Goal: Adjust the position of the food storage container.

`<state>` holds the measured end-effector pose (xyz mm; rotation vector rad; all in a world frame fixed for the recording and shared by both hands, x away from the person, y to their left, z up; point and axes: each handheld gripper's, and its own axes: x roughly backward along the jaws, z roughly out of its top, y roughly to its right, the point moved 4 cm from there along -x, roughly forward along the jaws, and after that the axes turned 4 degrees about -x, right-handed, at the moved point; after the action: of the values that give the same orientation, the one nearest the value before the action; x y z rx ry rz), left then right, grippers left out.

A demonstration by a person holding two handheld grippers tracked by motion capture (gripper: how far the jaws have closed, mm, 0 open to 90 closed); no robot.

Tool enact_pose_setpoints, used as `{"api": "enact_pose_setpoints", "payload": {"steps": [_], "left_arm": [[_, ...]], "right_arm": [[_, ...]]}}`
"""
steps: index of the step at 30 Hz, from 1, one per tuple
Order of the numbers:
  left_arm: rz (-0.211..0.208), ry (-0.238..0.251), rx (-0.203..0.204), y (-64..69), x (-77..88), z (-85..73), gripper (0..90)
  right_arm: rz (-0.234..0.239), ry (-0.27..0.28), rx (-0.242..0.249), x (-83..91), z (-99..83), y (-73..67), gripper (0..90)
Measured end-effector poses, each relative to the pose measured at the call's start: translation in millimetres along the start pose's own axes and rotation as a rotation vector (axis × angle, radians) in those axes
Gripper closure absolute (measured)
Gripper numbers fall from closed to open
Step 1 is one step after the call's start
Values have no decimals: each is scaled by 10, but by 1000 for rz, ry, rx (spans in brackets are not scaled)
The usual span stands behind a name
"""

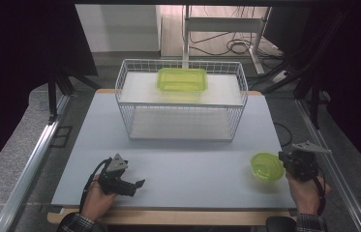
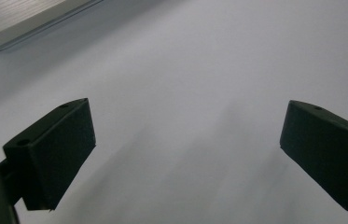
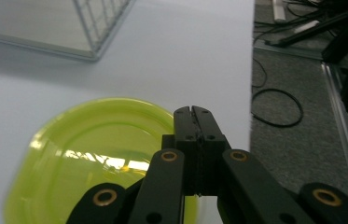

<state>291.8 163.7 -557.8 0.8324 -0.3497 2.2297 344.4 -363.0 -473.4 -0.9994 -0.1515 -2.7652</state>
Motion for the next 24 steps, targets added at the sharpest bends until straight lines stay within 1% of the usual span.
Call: {"api": "enact_pose_setpoints", "payload": {"steps": [1,2,3,4,5,6,7,8,10,11,12,16,17,21,22,23,24], "left_arm": [[0,0,0,0,0,0,32],[0,0,0,0,-1,0,32],[0,-1,-1,1,-2,0,32],[-1,-2,-2,5,-6,-1,32],[-1,-2,-2,5,-6,-1,32],[-2,-3,-2,7,-8,0,32],[-2,-3,-2,7,-8,0,32],[-2,-5,-5,7,-10,-1,33],[-2,-7,-5,10,-12,-1,33],[-2,-7,-5,10,-12,-1,33],[0,-7,-9,12,-12,0,33],[-1,-7,-8,14,-13,-1,33],[1,-7,-10,12,-12,0,33],[-1,-8,-9,16,-15,-1,33],[-2,-8,-12,18,-15,0,33],[-2,-8,-12,18,-15,0,33],[-2,-9,-14,18,-14,1,33]], "right_arm": [[0,0,0,0,0,0,892],[-13,-7,-9,-4,-38,59,892],[-13,-7,-9,-4,-38,59,892],[-24,-19,-17,-18,-83,123,892],[-24,-19,-17,-18,-83,123,892],[-33,-35,-24,-41,-131,183,892],[-33,-35,-24,-41,-131,183,892],[-33,-52,-33,-67,-173,221,892],[-19,-62,-41,-89,-198,232,892],[-19,-62,-41,-89,-198,232,892],[-3,-69,-47,-108,-207,218,892],[-3,-81,-44,-132,-214,180,892],[6,-81,-51,-137,-213,160,892],[14,-88,-59,-145,-215,120,892],[27,-96,-57,-157,-219,76,892],[27,-96,-57,-157,-219,76,892],[43,-100,-54,-165,-216,20,892]]}}
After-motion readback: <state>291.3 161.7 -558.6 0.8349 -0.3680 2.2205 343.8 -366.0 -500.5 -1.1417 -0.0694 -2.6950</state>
